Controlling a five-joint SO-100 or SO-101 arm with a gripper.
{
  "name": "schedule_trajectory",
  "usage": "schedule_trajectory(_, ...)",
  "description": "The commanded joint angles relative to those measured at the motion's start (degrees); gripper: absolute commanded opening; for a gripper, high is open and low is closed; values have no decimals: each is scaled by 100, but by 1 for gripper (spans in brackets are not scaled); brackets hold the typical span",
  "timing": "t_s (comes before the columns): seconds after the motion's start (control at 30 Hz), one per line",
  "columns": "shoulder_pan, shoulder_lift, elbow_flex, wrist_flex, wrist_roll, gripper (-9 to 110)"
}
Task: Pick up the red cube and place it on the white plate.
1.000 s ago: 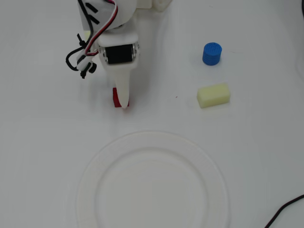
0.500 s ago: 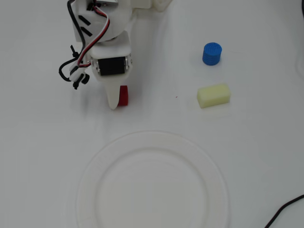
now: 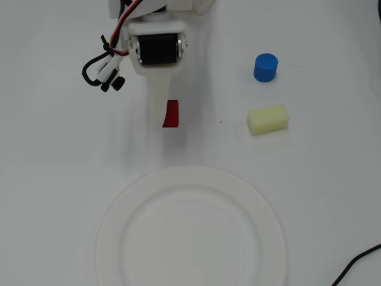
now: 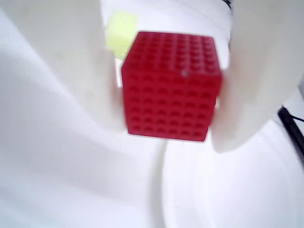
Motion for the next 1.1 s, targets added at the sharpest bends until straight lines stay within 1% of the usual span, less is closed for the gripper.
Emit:
schedule_trajectory(0.0, -211, 132, -527, -457, 360, 0)
schedule_trajectory(0.13, -360, -729, -1327, -712, 756, 0)
schedule_trajectory(0.37, -281, -2505, -2795, -659, 1055, 0)
schedule_trajectory(0.73, -501, -3111, -3322, -404, 1072, 1)
schedule_trajectory(0.87, -536, -3208, -3516, -176, 1081, 5)
schedule_trajectory(1.0, -475, -3226, -3823, 334, 1187, 17)
schedule_trajectory(1.07, -448, -3226, -4061, 694, 1301, 20)
